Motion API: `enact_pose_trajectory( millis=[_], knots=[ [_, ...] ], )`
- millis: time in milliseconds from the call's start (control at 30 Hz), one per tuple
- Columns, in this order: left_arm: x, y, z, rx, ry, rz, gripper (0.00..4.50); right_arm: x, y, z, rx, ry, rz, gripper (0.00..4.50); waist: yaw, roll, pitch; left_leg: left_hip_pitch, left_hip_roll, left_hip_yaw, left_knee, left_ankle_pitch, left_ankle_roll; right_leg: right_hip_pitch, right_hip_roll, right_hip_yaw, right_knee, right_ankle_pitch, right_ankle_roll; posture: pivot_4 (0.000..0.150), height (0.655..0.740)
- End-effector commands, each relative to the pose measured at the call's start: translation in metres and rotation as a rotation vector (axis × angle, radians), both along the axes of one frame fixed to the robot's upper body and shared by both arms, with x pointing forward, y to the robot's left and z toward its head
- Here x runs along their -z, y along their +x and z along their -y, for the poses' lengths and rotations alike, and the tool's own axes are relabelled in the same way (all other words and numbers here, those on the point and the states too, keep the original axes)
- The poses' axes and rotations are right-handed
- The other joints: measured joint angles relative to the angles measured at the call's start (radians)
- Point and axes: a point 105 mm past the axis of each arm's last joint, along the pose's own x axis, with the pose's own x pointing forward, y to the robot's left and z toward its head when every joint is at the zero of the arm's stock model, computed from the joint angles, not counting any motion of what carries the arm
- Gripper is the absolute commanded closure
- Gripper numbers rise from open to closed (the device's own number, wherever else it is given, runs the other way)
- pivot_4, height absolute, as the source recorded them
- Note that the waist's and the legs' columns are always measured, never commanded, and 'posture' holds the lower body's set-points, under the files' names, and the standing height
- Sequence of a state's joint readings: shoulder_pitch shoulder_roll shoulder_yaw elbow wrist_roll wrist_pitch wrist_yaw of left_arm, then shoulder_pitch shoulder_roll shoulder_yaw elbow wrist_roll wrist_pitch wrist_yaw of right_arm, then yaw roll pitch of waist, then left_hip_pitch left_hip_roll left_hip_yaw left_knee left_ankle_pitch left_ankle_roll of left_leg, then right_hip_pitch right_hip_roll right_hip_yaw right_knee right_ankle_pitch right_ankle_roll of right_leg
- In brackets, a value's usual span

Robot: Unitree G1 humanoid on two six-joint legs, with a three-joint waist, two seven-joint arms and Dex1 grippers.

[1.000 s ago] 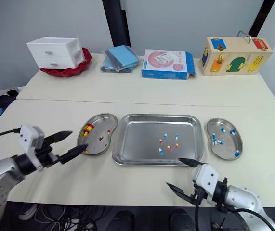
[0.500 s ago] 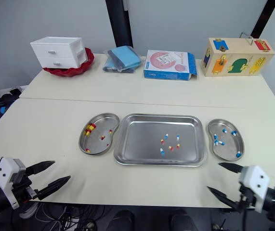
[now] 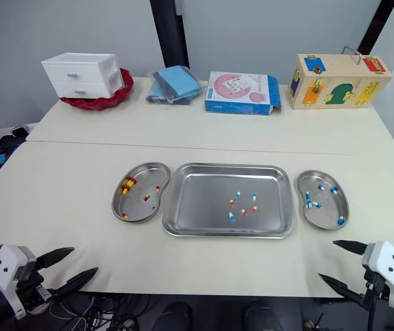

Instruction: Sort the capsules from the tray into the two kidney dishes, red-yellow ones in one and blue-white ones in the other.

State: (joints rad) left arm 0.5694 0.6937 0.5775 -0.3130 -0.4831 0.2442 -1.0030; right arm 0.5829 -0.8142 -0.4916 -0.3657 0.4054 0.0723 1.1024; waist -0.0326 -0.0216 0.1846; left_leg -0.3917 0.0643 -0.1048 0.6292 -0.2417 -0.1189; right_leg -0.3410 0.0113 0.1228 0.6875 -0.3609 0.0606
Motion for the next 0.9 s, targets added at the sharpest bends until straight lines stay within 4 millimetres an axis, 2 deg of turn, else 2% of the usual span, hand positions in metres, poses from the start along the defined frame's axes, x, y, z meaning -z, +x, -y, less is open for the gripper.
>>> enact_pose_trajectory(
  millis=[33, 200, 400, 533, 733, 833, 900],
  knots=[
    [-0.014, 0.005, 0.036, 0.213, -0.002, 0.044, 0.03, -0.007, -0.005, -0.003, -0.021, -0.019, 0.021, 0.00, 0.004, 0.001, 0.000, 0.000, 0.000, 0.000, 0.000, 0.000, 0.000, 0.000, 0.000, 0.000, 0.000, 0.000, 0.000, 0.150, 0.7400],
    [-0.021, 0.006, 0.078, 0.397, -0.064, 0.055, 0.03, -0.012, -0.017, -0.014, -0.045, -0.013, -0.006, 0.00, 0.003, 0.001, 0.000, 0.000, 0.000, 0.000, 0.000, 0.000, 0.000, 0.000, 0.000, 0.000, 0.000, 0.000, 0.000, 0.150, 0.7400],
    [-0.014, 0.011, 0.089, 0.418, -0.088, 0.076, 0.03, -0.021, -0.023, -0.042, -0.091, 0.019, -0.010, 0.00, -0.003, 0.003, 0.000, 0.000, 0.000, 0.000, 0.000, 0.000, 0.000, 0.001, 0.000, 0.000, 0.000, 0.000, 0.000, 0.150, 0.7400],
    [-0.011, 0.012, 0.092, 0.435, -0.090, 0.091, 0.03, -0.025, -0.014, -0.062, -0.095, 0.052, 0.011, 0.00, -0.001, 0.002, 0.000, 0.000, 0.000, 0.000, 0.000, 0.000, 0.000, 0.001, 0.000, 0.000, 0.000, 0.000, 0.000, 0.150, 0.7400],
    [-0.016, 0.018, 0.100, 0.444, -0.113, 0.175, 0.03, -0.029, 0.018, -0.102, -0.080, 0.112, 0.029, 0.00, -0.002, 0.002, -0.001, 0.000, 0.000, 0.000, 0.001, 0.000, 0.000, 0.001, 0.000, 0.000, 0.000, 0.001, 0.000, 0.150, 0.7400],
    [-0.016, 0.019, 0.104, 0.448, -0.114, 0.187, 0.00, -0.026, 0.037, -0.119, -0.077, 0.099, 0.051, 0.55, 0.000, 0.002, -0.001, 0.000, 0.000, -0.001, 0.000, 0.000, 0.000, 0.000, 0.000, 0.000, 0.000, 0.001, 0.000, 0.150, 0.7400],
    [-0.016, 0.020, 0.106, 0.450, -0.116, 0.189, 0.00, -0.025, 0.046, -0.131, -0.092, 0.099, 0.054, 1.24, 0.000, 0.002, -0.001, -0.001, 0.000, -0.001, 0.000, 0.000, 0.000, -0.001, 0.000, 0.000, 0.000, 0.001, 0.000, 0.150, 0.7400]
  ],
)
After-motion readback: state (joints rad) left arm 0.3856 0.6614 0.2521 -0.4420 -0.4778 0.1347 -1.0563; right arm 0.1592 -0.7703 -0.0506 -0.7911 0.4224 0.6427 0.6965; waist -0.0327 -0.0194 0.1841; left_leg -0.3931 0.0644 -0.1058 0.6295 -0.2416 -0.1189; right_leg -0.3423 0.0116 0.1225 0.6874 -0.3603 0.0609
